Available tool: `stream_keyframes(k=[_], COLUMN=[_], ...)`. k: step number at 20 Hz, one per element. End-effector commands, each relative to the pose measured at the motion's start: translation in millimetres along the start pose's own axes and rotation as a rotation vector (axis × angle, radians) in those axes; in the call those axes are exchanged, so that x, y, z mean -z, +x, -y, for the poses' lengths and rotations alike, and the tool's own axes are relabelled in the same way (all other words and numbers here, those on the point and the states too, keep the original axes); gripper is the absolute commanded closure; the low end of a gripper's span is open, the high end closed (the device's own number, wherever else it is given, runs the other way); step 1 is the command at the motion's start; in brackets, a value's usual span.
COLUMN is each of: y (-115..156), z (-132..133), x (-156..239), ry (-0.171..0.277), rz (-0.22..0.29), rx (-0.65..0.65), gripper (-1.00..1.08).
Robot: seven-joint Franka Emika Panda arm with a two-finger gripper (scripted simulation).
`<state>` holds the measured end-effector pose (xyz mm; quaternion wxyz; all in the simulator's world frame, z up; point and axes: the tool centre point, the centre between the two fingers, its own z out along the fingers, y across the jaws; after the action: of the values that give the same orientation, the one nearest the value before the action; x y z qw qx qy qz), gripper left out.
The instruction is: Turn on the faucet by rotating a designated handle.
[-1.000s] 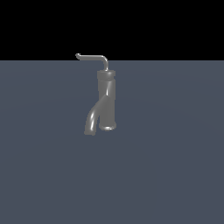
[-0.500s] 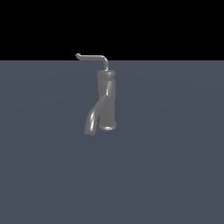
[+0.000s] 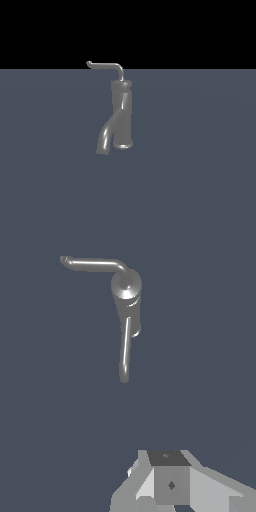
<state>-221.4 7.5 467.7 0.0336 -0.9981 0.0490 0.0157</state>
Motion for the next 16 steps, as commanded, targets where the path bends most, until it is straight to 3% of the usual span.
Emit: stream_keyframes(k=[1, 16], y=[9, 85], z=[2, 22], x=[0, -13], ry=[0.011, 0.073], rz=[0.003, 0.042], rx=[-0.04, -0.4], gripper=[1.08, 1.08])
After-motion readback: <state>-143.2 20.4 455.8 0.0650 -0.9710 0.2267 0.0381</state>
